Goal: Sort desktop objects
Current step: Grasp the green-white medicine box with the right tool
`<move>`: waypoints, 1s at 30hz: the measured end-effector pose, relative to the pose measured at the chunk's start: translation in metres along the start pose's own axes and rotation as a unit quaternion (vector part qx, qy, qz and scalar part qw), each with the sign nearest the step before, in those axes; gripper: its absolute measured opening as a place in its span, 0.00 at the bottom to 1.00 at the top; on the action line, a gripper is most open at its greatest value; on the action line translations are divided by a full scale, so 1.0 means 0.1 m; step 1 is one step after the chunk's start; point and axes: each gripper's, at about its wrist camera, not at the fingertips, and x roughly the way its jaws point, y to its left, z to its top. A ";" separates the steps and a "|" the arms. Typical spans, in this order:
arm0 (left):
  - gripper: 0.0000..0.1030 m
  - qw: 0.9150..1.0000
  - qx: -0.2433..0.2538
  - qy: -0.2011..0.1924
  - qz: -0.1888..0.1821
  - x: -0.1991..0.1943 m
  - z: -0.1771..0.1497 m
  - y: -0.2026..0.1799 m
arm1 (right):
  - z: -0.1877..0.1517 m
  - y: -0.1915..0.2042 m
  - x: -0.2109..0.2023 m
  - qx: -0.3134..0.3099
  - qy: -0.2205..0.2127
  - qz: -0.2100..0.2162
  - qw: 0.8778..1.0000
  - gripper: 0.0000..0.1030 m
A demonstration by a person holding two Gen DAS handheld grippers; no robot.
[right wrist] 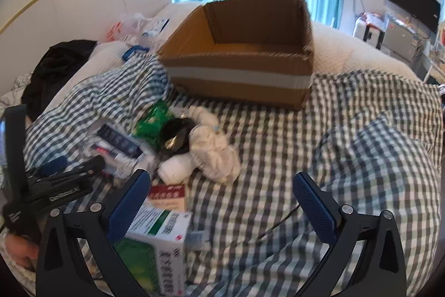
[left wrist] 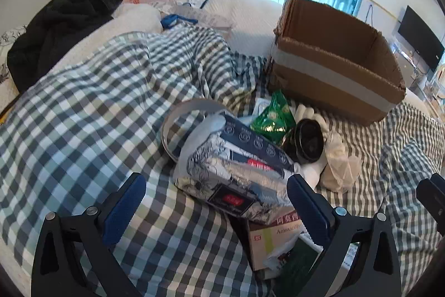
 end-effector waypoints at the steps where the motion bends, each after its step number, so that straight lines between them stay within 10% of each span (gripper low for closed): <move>1: 1.00 1.000 0.003 0.001 -0.003 0.01 -0.02 0.00 | -0.02 0.03 -0.02 0.003 0.007 0.005 1.000 1.00; 20: 1.00 1.000 0.009 0.001 -0.005 0.05 -0.08 0.04 | -0.57 0.54 0.49 -0.013 0.153 0.081 0.985 1.00; 24: 1.00 1.000 0.013 0.003 -0.010 0.07 -0.09 0.03 | -0.59 0.48 0.55 0.003 0.155 0.098 0.983 0.78; 30: 1.00 1.000 0.011 -0.004 -0.025 0.07 -0.06 -0.04 | -0.52 0.39 0.34 0.001 0.107 0.109 0.988 0.78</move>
